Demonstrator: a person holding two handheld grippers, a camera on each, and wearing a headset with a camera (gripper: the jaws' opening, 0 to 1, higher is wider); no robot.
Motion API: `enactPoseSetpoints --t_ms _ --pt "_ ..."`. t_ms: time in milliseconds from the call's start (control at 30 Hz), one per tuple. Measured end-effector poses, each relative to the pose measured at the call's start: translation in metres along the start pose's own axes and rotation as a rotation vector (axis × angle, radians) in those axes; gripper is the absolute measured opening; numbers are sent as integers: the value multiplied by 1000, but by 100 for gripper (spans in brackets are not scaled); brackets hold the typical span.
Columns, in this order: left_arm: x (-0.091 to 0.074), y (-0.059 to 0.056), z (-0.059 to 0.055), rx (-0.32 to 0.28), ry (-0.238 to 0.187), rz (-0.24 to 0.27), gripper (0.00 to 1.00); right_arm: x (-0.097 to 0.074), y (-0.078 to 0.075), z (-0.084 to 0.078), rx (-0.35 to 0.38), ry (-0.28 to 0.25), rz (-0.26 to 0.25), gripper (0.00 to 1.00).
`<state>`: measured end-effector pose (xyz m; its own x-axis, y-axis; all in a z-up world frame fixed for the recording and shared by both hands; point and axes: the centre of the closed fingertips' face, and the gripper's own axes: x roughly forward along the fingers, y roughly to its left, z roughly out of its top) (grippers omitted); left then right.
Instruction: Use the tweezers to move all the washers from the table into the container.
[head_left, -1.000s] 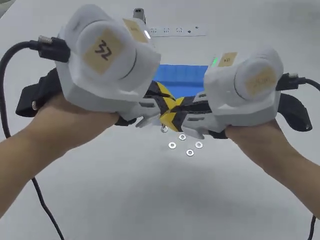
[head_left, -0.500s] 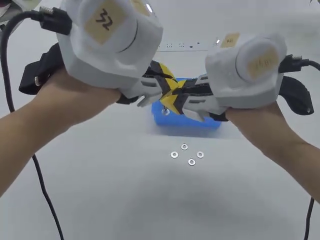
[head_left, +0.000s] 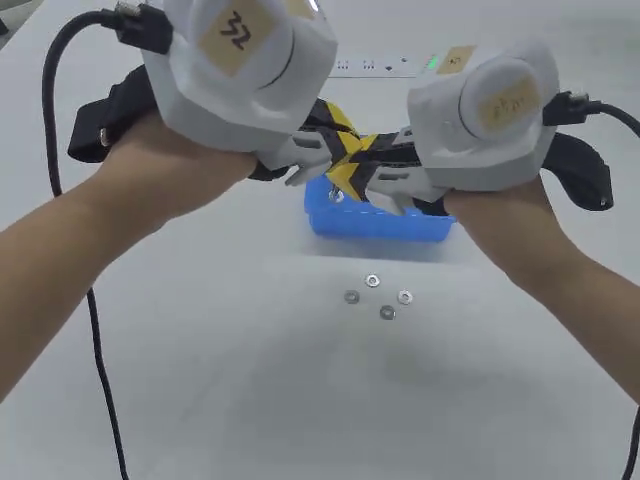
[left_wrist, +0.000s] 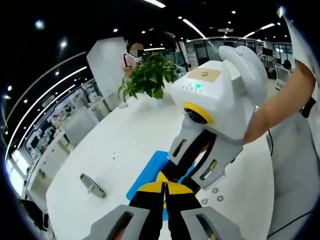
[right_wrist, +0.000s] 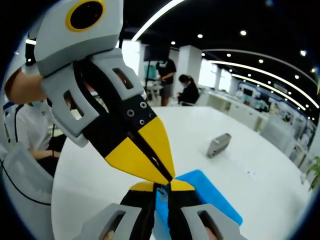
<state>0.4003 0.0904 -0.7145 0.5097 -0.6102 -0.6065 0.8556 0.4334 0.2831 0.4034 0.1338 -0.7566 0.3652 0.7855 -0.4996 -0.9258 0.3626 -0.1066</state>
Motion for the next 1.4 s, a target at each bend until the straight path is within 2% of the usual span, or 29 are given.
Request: enactPoseSetpoints --t_ms 333,700,967,1100,1233,1367,1400 --pt "23 5 -22 4 33 -17 0 22 -8 -21 37 34 17 4" --pt "30 4 -40 2 66 -24 0 34 -3 -31 62 60 32 4" --pt "30 4 -45 18 79 -32 0 38 -3 -35 82 63 31 5" --pt "28 4 -43 26 74 -21 0 35 -4 -31 102 59 23 6" --pt "15 2 -31 36 46 -7 0 25 -5 -23 77 39 4 6" --pt "-3 -3 -15 18 7 0 0 7 5 -6 47 8 -11 8" --pt "-8 -5 -12 14 -4 -1 0 8 4 -5 42 -2 -12 9"
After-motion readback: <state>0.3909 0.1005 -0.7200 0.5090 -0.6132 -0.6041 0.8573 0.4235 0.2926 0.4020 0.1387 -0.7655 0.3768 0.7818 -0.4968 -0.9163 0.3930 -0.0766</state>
